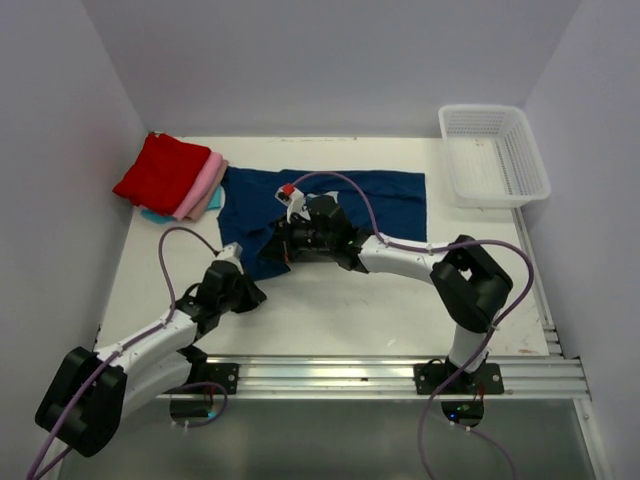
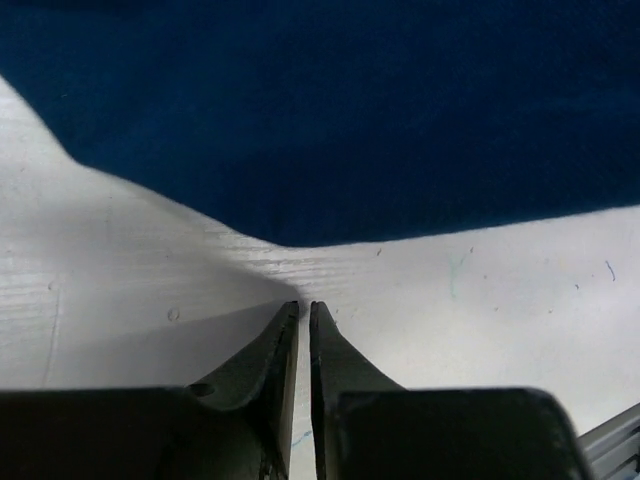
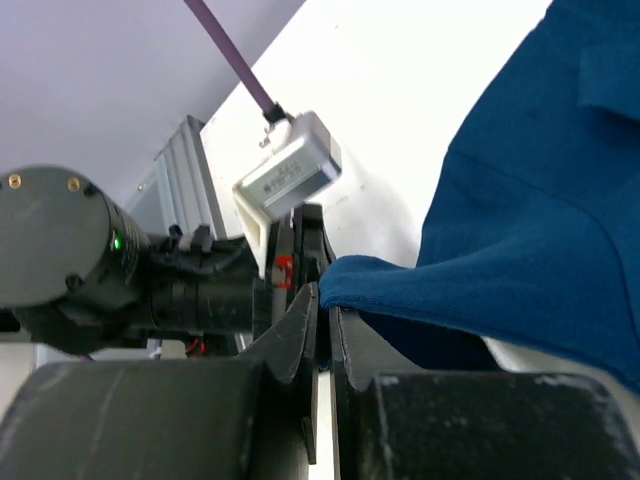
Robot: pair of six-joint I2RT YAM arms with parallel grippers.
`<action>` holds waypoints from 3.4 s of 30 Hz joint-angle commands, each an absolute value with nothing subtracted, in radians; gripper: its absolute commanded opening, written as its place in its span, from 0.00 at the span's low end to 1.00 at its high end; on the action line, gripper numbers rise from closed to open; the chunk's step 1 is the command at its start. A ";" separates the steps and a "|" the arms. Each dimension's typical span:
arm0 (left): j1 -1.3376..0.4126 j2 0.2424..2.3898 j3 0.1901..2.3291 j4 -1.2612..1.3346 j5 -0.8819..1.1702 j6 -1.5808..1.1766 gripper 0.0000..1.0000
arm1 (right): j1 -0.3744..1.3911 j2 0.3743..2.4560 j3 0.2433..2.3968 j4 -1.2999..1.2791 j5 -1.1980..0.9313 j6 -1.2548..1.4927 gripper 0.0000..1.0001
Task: Fold and stack the t-shirts
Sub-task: Fold the flattened tshirt in 1/3 of the way
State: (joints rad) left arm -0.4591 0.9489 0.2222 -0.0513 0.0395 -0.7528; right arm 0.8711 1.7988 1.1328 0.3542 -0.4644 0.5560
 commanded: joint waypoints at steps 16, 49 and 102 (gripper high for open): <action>-0.485 0.879 0.074 0.219 -0.097 -0.885 1.00 | 0.848 1.871 1.275 0.318 -0.528 0.538 0.00; -0.580 1.029 -0.041 0.692 -0.439 -0.818 0.33 | 0.842 1.882 1.243 0.385 -0.581 0.577 0.00; -0.580 0.611 0.546 -0.290 -0.011 -0.816 0.00 | 0.802 1.909 0.439 1.592 -0.480 1.257 0.62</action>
